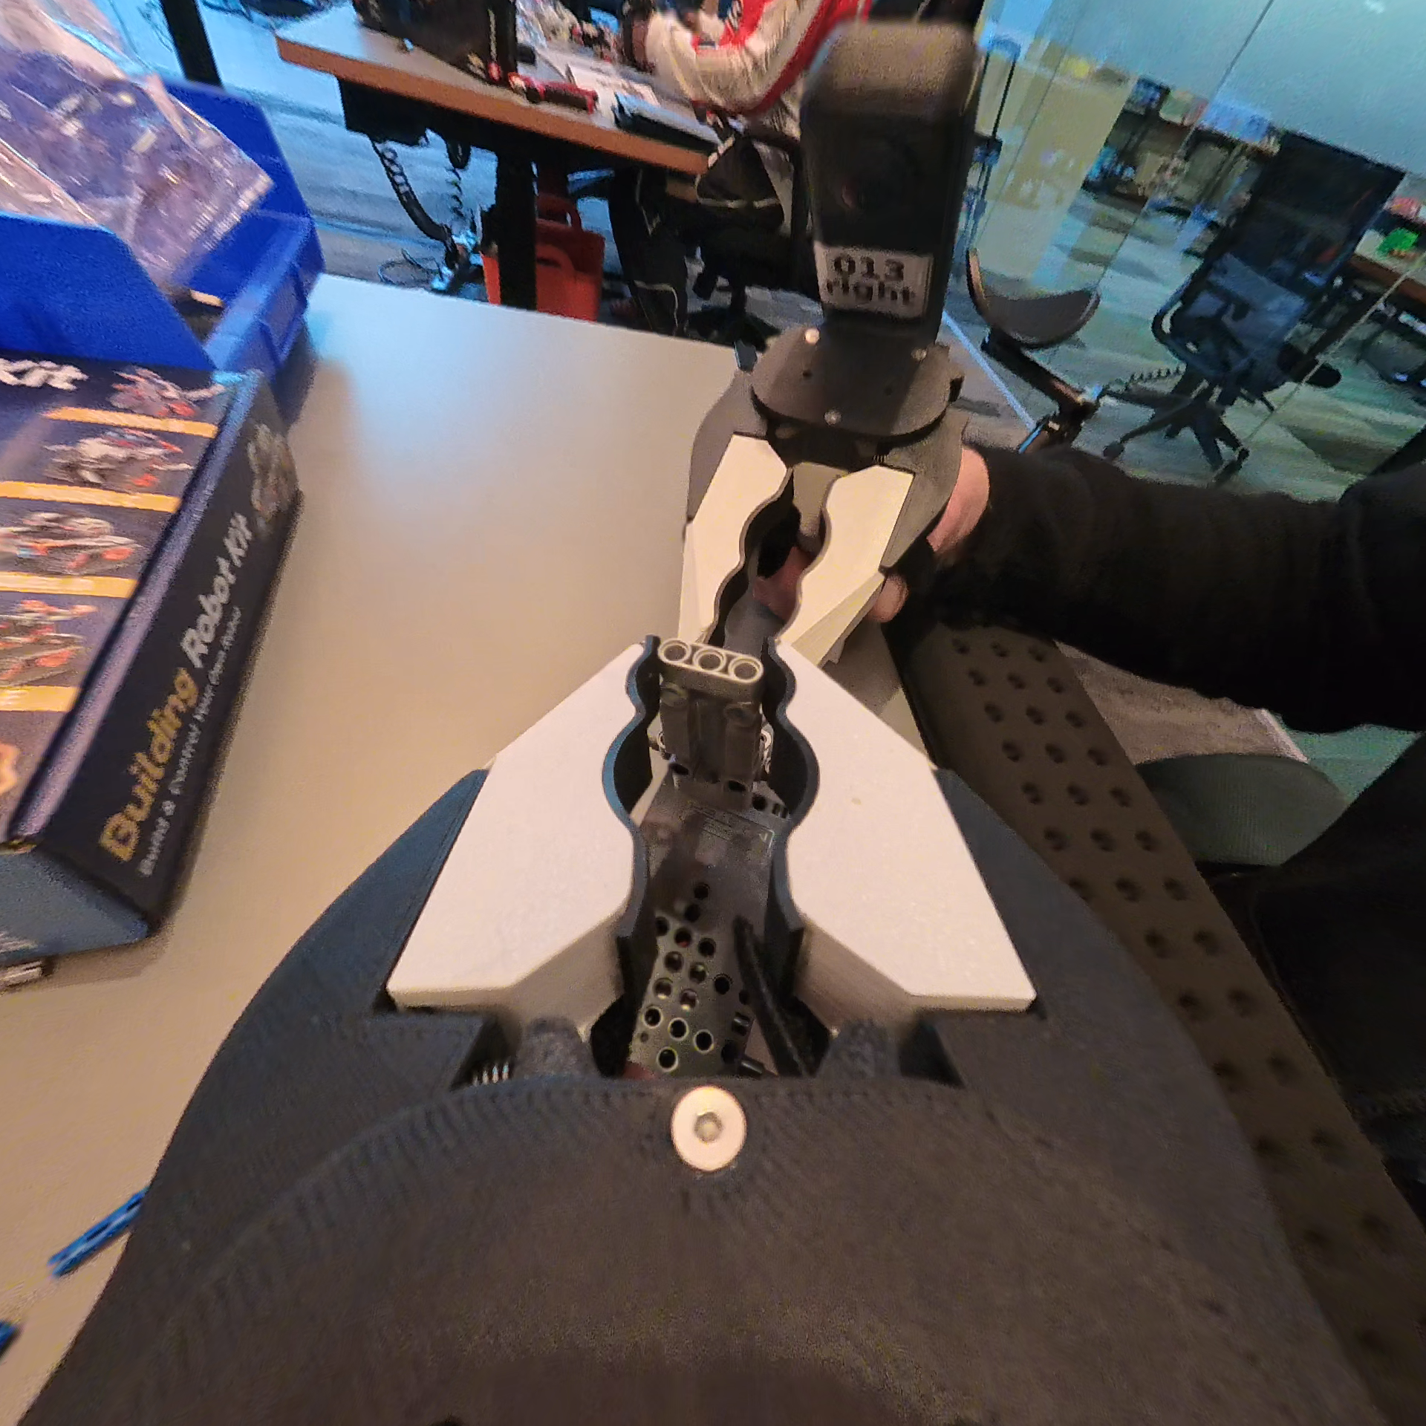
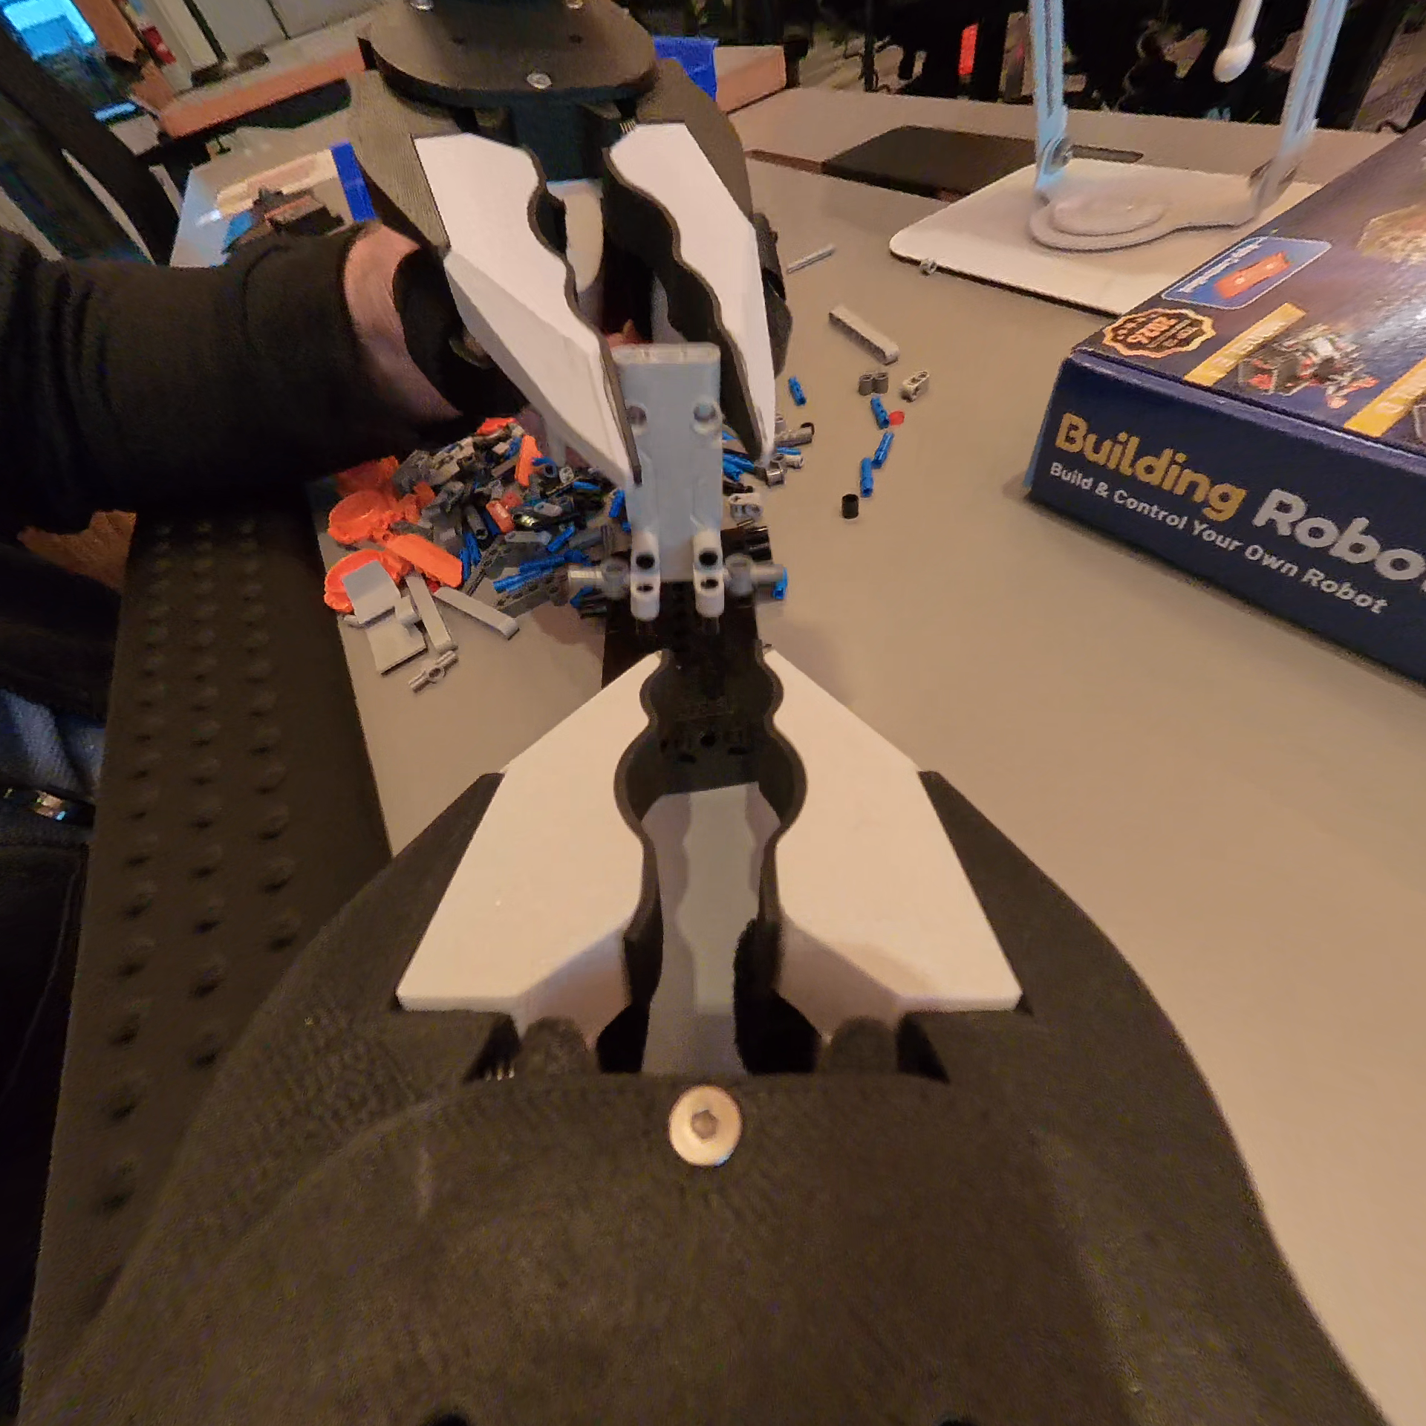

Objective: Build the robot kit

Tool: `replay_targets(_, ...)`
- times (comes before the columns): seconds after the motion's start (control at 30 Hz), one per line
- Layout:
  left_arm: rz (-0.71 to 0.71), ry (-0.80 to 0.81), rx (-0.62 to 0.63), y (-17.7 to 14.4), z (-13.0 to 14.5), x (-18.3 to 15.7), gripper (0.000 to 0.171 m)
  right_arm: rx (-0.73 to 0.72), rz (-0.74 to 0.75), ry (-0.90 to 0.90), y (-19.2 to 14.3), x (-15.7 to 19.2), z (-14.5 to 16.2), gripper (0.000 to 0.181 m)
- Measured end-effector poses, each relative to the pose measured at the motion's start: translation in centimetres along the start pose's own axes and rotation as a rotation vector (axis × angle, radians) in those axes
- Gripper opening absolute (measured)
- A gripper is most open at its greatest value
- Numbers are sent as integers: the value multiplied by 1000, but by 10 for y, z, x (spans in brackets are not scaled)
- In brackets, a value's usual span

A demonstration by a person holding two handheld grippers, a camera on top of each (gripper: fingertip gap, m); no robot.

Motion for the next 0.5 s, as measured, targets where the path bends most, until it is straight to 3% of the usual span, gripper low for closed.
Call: replay_targets(0.5,-165,-59,-221,-73,-25,33,24,-18,39,0,-3,-6,1,17)
Point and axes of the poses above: each gripper's, where its closed fingertips meet, y out along the fingers, z out of its underside, x = y × z across the jaws, the point moved 8 cm from there along -y, back along the fingers, and after that the axes turned 10 degrees about y, right-handed, at the moved point
